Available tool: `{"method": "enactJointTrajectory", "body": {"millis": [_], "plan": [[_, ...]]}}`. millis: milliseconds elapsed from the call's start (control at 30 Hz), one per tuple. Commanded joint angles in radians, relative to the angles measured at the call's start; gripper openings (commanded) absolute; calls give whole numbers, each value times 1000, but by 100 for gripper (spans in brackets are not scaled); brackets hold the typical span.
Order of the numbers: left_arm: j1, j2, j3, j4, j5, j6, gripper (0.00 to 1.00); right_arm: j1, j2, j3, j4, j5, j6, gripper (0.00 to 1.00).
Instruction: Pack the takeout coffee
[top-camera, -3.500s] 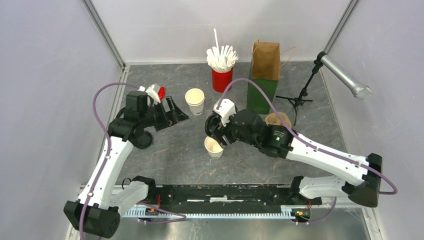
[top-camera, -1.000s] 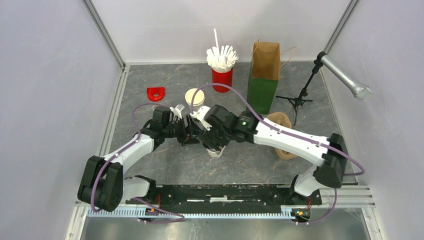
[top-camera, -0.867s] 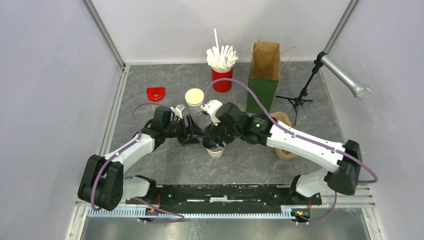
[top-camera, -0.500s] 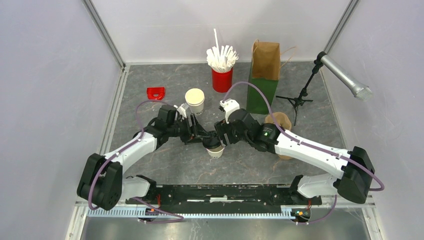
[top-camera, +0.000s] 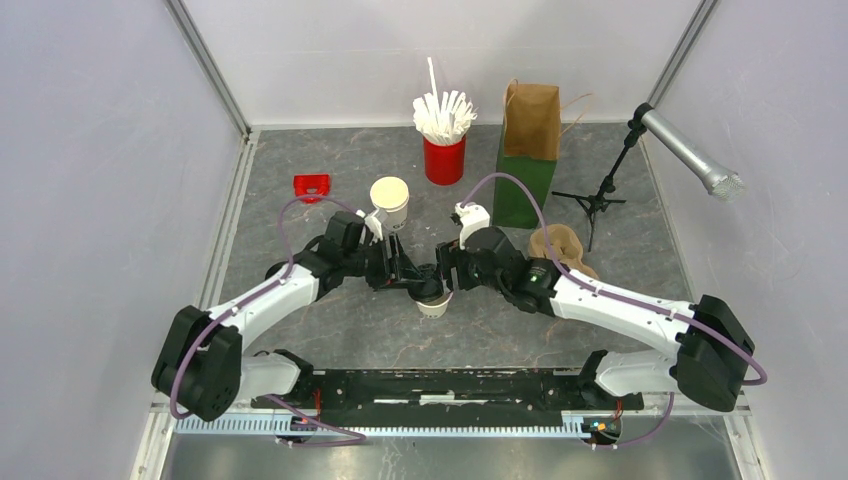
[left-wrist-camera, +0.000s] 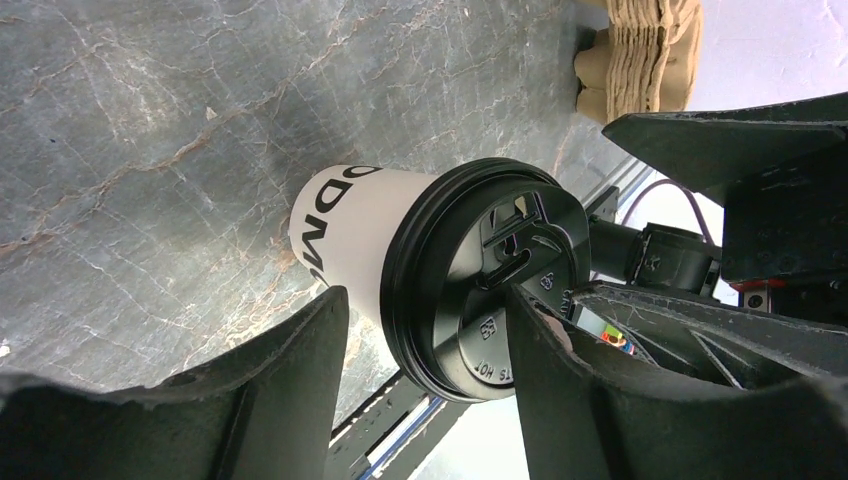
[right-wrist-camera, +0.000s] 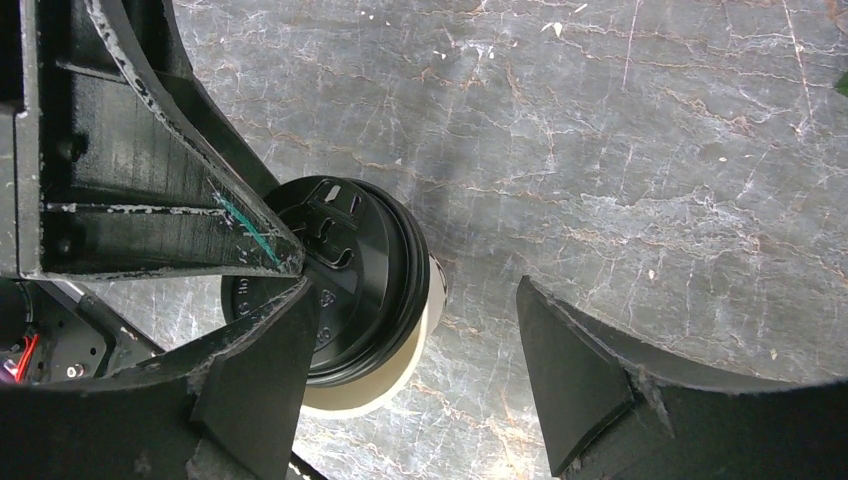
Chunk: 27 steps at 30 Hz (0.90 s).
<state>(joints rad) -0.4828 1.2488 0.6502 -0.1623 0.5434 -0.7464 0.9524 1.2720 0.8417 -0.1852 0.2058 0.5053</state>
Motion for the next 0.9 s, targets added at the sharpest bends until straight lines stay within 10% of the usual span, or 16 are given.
{"method": "enactJointTrajectory", "body": {"millis": [0,867], "plan": [[-16,-24,26,-19,-34,59,65,-5,-18,-8,67,-2,28,78],[-27,-81,53,-101,-86,71,74,-7,-102,-144,140,-61,27,52]]}}
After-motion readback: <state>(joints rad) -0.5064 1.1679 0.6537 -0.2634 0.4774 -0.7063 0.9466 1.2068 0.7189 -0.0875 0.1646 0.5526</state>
